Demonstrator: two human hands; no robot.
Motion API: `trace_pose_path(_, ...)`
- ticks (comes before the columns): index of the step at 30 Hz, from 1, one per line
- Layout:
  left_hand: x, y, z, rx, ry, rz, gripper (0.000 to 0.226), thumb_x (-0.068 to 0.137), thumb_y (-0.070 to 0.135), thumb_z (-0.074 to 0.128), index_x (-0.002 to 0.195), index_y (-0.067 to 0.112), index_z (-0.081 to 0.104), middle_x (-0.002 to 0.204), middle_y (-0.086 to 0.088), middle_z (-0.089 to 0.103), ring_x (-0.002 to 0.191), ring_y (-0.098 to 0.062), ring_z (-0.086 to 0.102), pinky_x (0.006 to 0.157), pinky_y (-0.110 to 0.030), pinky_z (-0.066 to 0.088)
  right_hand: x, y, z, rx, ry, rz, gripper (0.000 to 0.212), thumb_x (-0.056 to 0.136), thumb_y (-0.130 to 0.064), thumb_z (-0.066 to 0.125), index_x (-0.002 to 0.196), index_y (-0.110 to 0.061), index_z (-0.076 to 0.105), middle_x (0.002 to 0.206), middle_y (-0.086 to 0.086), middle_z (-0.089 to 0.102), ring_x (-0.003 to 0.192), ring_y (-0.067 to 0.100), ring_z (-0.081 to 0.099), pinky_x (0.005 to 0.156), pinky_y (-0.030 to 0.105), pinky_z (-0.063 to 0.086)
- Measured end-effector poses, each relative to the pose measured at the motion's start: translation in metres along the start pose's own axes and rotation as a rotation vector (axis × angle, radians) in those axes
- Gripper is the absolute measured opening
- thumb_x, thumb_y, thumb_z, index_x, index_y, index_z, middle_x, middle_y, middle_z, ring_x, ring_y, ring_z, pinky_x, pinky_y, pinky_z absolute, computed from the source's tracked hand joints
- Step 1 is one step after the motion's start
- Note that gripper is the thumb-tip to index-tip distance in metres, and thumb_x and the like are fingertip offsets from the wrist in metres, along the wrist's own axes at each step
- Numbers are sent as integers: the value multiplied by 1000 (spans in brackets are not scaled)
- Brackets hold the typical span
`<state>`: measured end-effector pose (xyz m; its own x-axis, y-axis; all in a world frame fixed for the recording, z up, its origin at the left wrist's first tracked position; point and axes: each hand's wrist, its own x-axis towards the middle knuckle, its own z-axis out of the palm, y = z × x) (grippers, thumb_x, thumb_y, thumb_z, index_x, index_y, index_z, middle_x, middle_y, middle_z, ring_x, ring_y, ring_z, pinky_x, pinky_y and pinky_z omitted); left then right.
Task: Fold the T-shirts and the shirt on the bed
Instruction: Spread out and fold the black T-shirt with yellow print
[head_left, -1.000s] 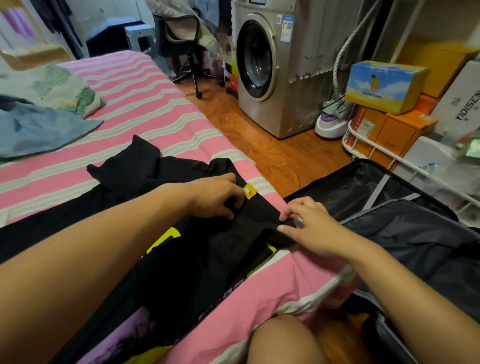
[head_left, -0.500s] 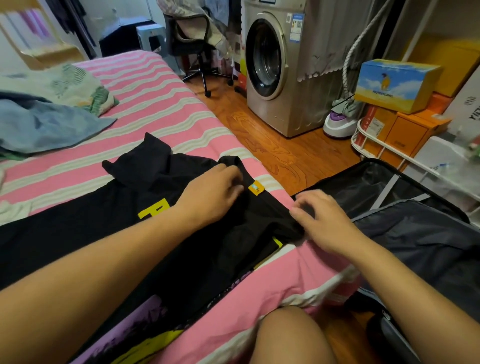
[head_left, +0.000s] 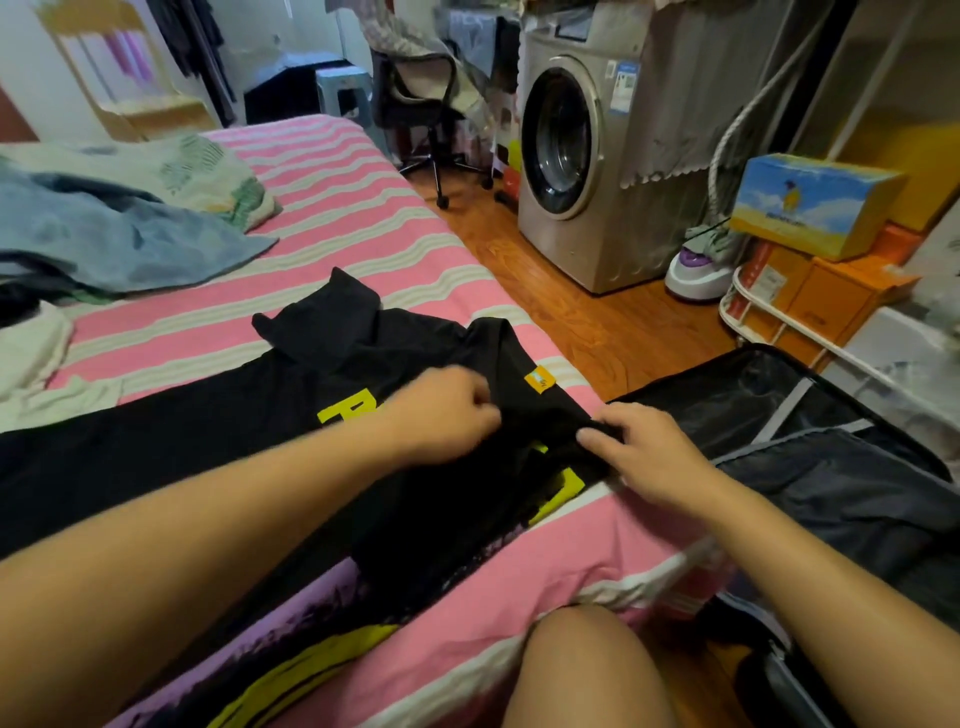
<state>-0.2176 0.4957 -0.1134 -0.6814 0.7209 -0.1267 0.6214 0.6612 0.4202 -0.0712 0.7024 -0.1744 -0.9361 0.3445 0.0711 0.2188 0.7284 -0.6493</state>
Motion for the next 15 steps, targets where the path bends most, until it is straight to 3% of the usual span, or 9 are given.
trace_pose_path(2,32,0,-18,-164,179,-67,20,93,32,55,89,16,66,85,-1,67,85,-23,65,70,-30,48,12,-3,-3,98,33,140,29,95,-29,67,68,-21,59,65,-7,56,62,2,52,54,19,35)
trace_pose_path(4,48,-2,-24,-300,397,-115,34,95,45,52,118,22,63,115,-2,65,105,-21,62,91,-37,49,19,-4,-1,138,71,252,15,95,-32,67,85,-21,67,80,-2,65,78,13,61,61,21,41)
trace_pose_path(6,37,-5,-17,-315,479,-85,53,95,53,48,138,23,54,137,-5,56,121,-22,56,106,-44,44,16,-5,3,130,71,287,13,95,-34,66,101,-23,67,90,-2,66,86,13,61,69,25,45)
trace_pose_path(9,-14,-21,19,-36,456,131,52,97,48,41,138,19,56,137,-4,56,128,-24,51,110,-42,41,6,-5,5,48,50,266,19,96,-34,65,113,-26,65,100,-5,66,96,15,62,86,35,51)
trace_pose_path(12,-65,-39,60,251,295,210,66,99,57,32,151,17,47,155,-6,44,146,-27,36,120,-42,31,7,-5,7,-120,68,271,23,98,-24,60,121,-22,63,115,0,62,107,20,57,88,35,48)
trace_pose_path(13,-75,-41,73,305,204,178,72,99,62,26,157,21,37,163,-6,32,153,-27,24,124,-44,23,10,-8,10,-196,173,211,24,98,-20,57,121,-19,64,118,4,59,110,24,55,90,37,47)
trace_pose_path(15,-82,-38,97,367,39,108,75,97,69,13,163,32,12,171,-3,4,157,-25,-5,127,-46,3,18,-30,25,-292,339,-104,28,98,-20,51,122,-14,64,122,8,57,113,30,53,97,44,45)
